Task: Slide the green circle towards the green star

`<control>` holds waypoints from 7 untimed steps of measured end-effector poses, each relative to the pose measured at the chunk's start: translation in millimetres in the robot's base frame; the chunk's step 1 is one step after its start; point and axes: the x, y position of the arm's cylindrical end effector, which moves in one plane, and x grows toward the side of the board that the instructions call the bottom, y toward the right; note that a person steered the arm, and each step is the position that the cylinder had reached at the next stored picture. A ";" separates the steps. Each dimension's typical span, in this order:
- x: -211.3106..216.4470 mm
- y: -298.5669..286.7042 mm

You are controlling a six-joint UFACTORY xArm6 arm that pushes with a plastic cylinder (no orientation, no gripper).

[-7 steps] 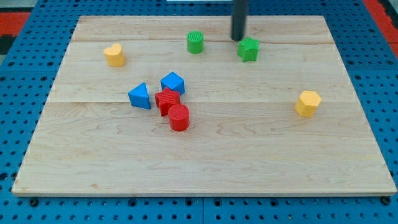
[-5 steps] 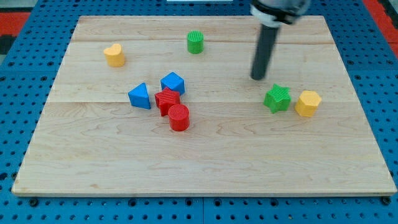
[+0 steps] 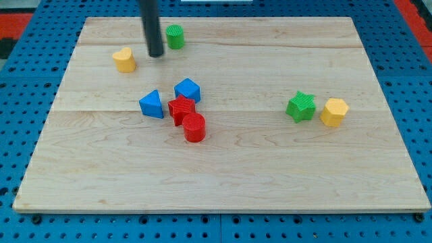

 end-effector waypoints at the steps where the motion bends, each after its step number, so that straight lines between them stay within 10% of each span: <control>1: -53.5 14.9; 3: 28.6 208.7; 6: 10.0 39.6; 7: 29.9 103.7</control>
